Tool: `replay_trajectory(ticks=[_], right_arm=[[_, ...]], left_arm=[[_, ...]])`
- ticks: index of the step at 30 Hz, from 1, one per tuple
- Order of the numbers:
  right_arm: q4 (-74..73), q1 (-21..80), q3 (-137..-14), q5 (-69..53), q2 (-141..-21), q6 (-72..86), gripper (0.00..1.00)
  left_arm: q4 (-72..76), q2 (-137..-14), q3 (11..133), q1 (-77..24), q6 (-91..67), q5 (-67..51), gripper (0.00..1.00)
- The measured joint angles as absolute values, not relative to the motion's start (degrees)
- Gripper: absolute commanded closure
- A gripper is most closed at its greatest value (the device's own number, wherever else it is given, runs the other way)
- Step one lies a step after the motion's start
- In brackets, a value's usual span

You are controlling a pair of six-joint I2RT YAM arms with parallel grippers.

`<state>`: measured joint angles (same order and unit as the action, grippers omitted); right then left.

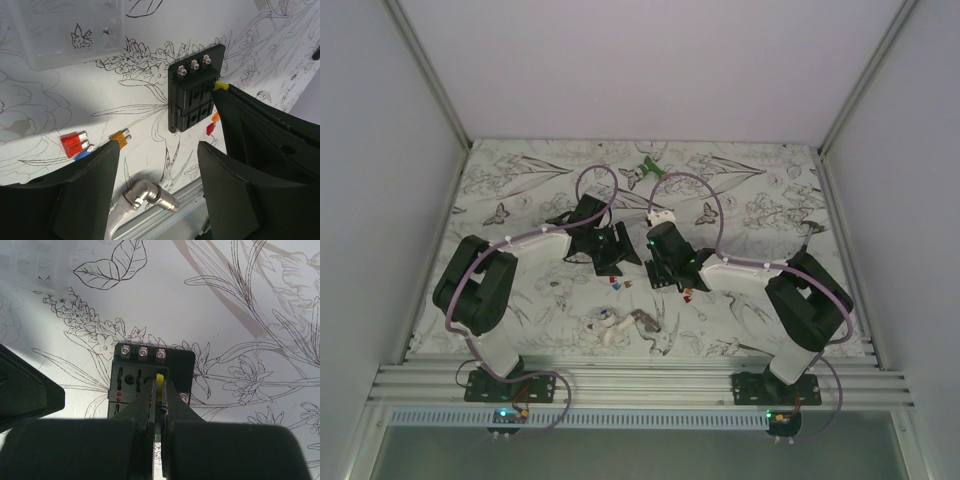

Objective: Snap on the fuse box
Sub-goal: Install the fuse at the fuse box base.

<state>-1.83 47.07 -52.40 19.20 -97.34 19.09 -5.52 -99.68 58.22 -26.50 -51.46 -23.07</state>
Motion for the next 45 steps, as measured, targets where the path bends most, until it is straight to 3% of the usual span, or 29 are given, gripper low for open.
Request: replay_trajectory(ticks=[15, 28, 43, 45], right_arm=[[-1.6, 47.1, -53.2, 21.1, -98.7, 19.8, 1.0], [-9.9, 46.3, -60.3, 20.7, -102.5, 19.9, 1.0], [-6.9, 45.1, -56.3, 17.1, -99.8, 17.7, 1.0], [-6.9, 45.1, -56.3, 16.8, -99.8, 17.1, 0.96]], left_arm=[[-4.9, -99.7, 58.2, -26.5, -51.8, -23.1, 0.34], [-4.4, -99.7, 58.2, -26.5, -51.9, -23.1, 0.34], [-4.4, -99.7, 58.2, -26.5, -51.9, -23.0, 0.34], [-4.4, -99.7, 58.2, -26.5, -51.9, -23.0, 0.34]])
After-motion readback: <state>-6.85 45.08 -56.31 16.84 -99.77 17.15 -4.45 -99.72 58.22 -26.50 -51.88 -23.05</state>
